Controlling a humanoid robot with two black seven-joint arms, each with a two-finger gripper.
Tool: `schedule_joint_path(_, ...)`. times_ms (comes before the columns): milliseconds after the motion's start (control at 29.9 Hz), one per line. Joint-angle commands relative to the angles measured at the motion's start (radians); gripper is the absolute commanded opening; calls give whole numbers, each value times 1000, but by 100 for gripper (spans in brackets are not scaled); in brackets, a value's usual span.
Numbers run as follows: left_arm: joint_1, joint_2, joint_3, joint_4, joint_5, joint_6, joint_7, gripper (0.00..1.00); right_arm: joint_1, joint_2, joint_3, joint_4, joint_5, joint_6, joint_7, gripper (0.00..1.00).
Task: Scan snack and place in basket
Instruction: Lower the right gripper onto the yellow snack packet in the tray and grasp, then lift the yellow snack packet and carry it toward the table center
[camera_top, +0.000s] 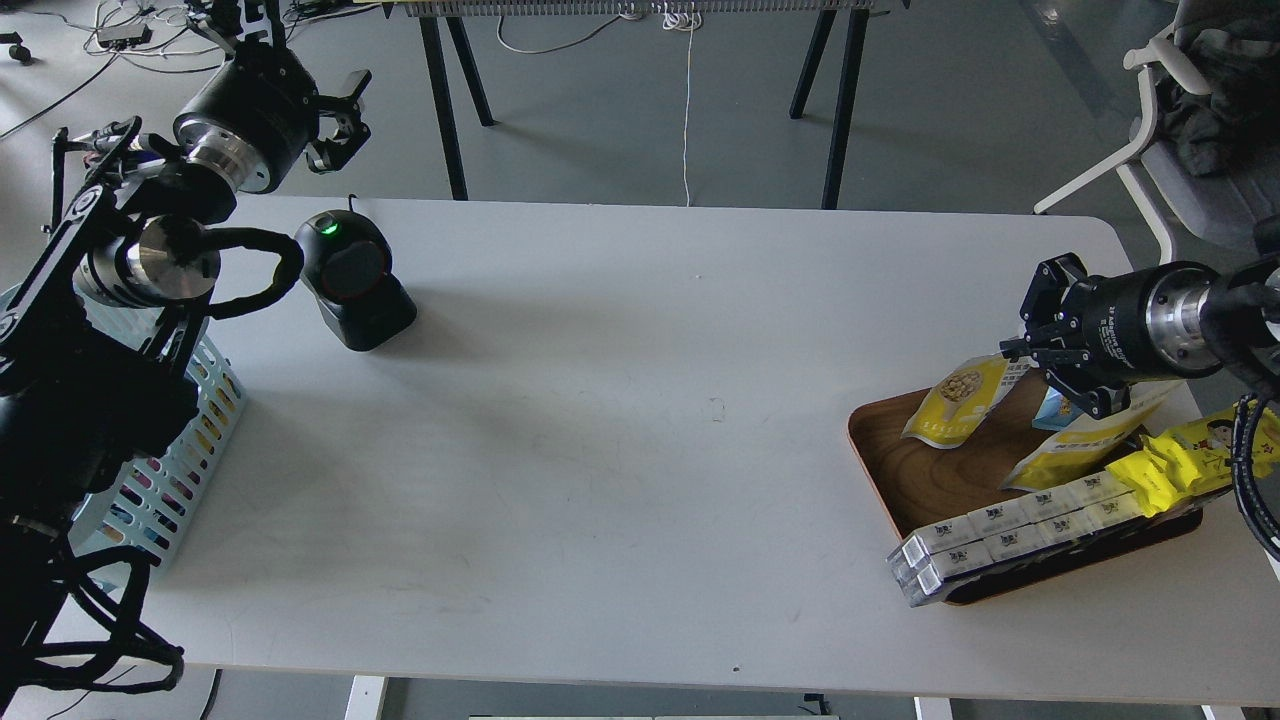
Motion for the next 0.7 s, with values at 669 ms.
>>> schedule_joint_path(669, 0, -8, 0, -2, 0, 2, 0, 100, 6, 116, 403, 40, 17, -98, 24, 1)
